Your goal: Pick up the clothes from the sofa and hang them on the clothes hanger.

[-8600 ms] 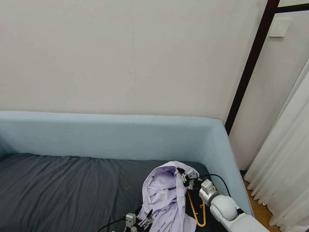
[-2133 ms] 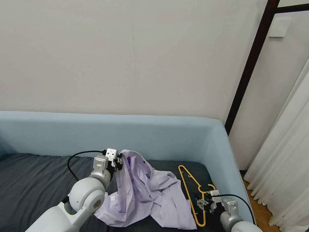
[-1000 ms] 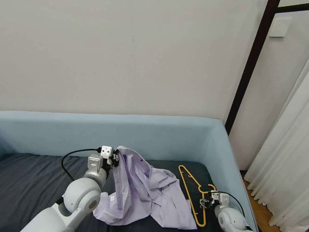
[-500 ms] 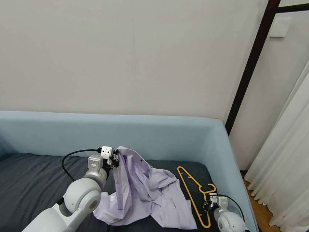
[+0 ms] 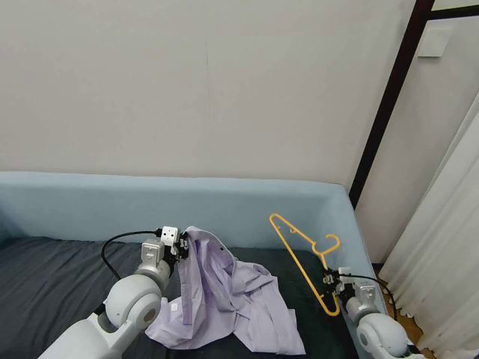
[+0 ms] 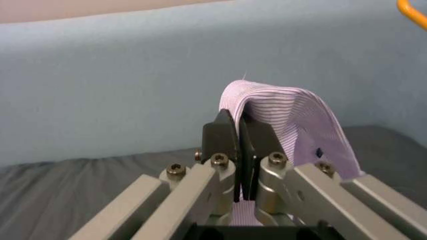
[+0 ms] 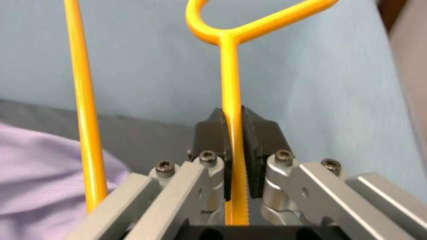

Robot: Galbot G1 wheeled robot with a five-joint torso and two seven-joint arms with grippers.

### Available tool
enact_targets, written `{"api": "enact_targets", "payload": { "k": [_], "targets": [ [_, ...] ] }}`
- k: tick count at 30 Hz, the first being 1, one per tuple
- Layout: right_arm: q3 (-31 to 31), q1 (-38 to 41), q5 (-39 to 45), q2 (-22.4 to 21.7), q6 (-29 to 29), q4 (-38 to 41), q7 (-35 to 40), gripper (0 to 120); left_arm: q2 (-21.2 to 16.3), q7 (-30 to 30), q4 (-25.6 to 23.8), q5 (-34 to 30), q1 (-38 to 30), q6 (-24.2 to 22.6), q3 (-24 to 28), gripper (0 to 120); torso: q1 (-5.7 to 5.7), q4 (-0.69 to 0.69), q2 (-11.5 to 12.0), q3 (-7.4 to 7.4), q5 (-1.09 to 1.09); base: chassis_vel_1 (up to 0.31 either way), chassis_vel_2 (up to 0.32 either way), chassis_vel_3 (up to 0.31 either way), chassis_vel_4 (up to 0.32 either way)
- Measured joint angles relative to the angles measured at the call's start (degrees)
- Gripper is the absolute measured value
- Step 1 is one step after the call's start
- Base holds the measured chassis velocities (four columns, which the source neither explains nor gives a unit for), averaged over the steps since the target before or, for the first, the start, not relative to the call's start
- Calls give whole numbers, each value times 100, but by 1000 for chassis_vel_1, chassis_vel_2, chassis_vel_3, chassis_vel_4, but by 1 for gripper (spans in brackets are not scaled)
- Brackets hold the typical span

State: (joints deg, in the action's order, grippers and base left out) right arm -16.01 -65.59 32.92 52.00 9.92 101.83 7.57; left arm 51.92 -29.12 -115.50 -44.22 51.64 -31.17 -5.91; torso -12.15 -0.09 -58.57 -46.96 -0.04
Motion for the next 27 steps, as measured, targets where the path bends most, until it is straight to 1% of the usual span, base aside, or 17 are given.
{"api": "enact_targets", "payload": {
  "k": [1, 2, 3, 4, 5, 6, 8, 9, 11, 14, 15, 18, 19, 22, 27],
  "targets": [
    [-61, -278, -126, -201, -26, 423, -23, 5, 23, 0, 7, -4, -16, 3, 14, 0, 0, 1, -1, 0, 0, 0, 0, 0, 0],
    [-88, -486, -248, -323, -31, 679, -31, 5, 39, 0, 17, -6, -26, 15, 18, 0, 0, 0, -1, 1, -1, 0, 0, 0, 0],
    [-88, -486, -248, -323, -31, 679, -31, 5, 39, 0, 17, -6, -26, 15, 18, 0, 0, 0, -1, 1, -1, 0, 0, 0, 0],
    [-101, -751, -447, -449, -31, 968, -36, 5, 60, 0, 24, -7, -34, 29, 18, 0, 1, 0, -1, 1, -1, 0, 0, 0, 0],
    [-101, -840, -532, -487, -31, 1053, -42, 5, 65, 0, 26, -7, -37, 34, 16, 0, 0, 0, -1, 0, 0, 0, 0, 0, 0],
    [-107, -1112, -918, -598, -45, 1279, -56, 5, 85, 0, 28, -12, -44, 48, 1, 0, 1, 0, -1, 0, 0, 0, 0, 0, 0],
    [-99, -1392, -1624, -711, -189, 1436, -109, 5, 98, -1, 29, -36, -58, 59, -23, 0, 1, 0, -1, 1, -1, 0, 0, 0, 0],
    [-99, -1392, -1624, -711, -189, 1436, -109, 5, 98, -1, 29, -36, -58, 59, -23, 0, 1, 0, -1, 1, -1, 0, 0, 0, 0],
    [-60, -1555, -2485, -783, -398, 1458, -216, 5, 97, -3, 29, -73, -75, 65, -37, 0, 1, 1, -1, 1, 1, 0, 0, 0, 0],
    [20, -1622, -3434, -821, -479, 1392, -282, 5, 35, -4, 23, -119, -79, 105, -41, 0, 0, 2, -1, 0, 0, 0, 0, 0, 0],
    [20, -1622, -3434, -821, -479, 1392, -282, 5, 35, -4, 23, -119, -79, 105, -41, 0, 0, 2, -1, 0, 0, 0, 0, 0, 0],
    [142, -1582, -4033, -821, -451, 1304, -262, 5, -25, -3, -22, -186, -80, 130, -41, 0, 0, 1, -1, 0, 0, 0, 0, 0, 0],
    [142, -1582, -4033, -821, -451, 1304, -262, 5, -25, -3, -22, -186, -80, 130, -41, 0, 0, 1, -1, 0, 0, 0, 0, 0, 0],
    [275, -1414, -4450, -793, -488, 1180, -167, 5, -55, 2, -102, -210, -52, 132, -13, 0, 0, 1, -1, 0, 0, 0, 0, 0, 0],
    [429, -1175, -4603, -754, -488, 1100, -59, 5, -52, 11, -183, -211, 2, 132, 47, 0, 0, 2, -1, 0, 0, 0, 0, 0, 0]
  ]
}}
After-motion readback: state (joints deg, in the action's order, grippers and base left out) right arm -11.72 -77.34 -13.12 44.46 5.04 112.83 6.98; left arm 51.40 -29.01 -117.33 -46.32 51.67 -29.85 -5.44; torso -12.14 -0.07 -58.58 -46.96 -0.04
